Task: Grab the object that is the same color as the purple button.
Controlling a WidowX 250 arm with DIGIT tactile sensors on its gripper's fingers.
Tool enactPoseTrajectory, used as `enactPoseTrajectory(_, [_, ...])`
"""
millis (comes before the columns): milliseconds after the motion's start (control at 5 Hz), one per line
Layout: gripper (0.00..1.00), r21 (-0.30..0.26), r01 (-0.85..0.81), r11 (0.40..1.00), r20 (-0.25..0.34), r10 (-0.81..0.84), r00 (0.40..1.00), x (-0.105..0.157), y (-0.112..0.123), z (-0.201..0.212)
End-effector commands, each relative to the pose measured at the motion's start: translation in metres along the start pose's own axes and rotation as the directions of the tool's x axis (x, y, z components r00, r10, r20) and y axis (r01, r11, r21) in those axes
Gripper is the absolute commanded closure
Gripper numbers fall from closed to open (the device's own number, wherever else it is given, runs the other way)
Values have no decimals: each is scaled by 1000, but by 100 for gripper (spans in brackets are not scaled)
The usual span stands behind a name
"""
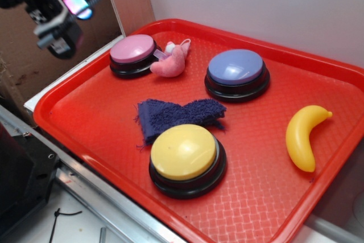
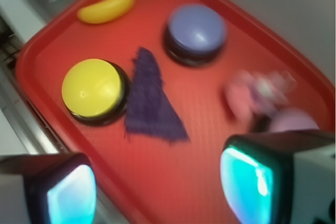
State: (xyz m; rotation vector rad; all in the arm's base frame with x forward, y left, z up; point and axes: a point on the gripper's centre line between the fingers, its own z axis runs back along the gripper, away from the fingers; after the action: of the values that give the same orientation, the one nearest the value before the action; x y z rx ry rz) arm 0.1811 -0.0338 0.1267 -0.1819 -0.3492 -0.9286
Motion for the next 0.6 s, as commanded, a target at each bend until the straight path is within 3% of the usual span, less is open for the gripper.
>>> enactPoseTrajectory(0, [0,-71,285,956,50,-282,958,13,17,-62])
enactPoseTrajectory(400, [0,-139,429,893,8,-432,902,7,3,-109])
